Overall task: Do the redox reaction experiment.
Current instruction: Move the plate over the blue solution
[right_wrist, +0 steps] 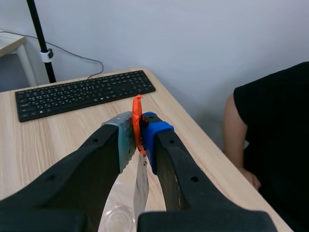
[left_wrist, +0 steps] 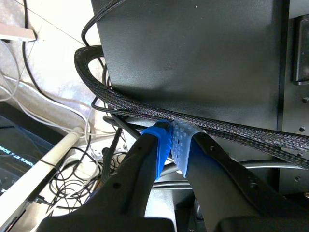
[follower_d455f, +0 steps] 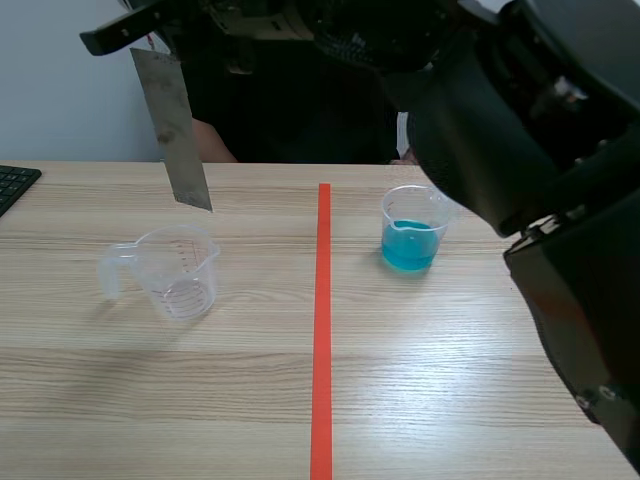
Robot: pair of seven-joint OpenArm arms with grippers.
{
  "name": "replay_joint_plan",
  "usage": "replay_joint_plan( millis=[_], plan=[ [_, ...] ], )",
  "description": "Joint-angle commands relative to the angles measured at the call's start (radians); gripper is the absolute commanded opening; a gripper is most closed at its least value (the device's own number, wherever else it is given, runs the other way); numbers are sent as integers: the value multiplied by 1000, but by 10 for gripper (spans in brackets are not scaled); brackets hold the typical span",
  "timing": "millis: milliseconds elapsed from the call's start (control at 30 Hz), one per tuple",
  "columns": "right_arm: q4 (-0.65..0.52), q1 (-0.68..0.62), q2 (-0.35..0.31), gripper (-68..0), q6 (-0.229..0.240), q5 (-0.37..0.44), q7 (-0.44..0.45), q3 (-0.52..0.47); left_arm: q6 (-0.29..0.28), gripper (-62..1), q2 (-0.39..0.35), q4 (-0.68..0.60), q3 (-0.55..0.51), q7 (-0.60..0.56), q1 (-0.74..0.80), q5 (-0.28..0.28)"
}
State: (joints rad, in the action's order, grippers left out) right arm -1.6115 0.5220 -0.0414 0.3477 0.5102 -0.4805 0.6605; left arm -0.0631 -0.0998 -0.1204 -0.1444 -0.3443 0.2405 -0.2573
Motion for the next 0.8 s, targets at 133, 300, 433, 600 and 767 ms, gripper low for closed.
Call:
replay_joint_plan(
  millis=[133,300,433,600,767],
  plan=[
    [-72,20,-75,-669,-2,29,11,-61,-2,-567,0,-11,-2,-6,6,2],
    [-130,-2,-148,-669,5,60,14,-107,-2,-567,0,-11,-2,-6,6,2],
    [-160,-35,-207,-669,20,89,21,-151,-2,-567,0,-11,-2,-6,6,2],
    [-167,-66,-305,-669,39,143,43,-188,-2,-567,0,-11,-2,-6,6,2],
    [-167,-79,-425,-669,42,218,99,-210,-2,-567,0,-11,-2,-6,6,2]
  ],
)
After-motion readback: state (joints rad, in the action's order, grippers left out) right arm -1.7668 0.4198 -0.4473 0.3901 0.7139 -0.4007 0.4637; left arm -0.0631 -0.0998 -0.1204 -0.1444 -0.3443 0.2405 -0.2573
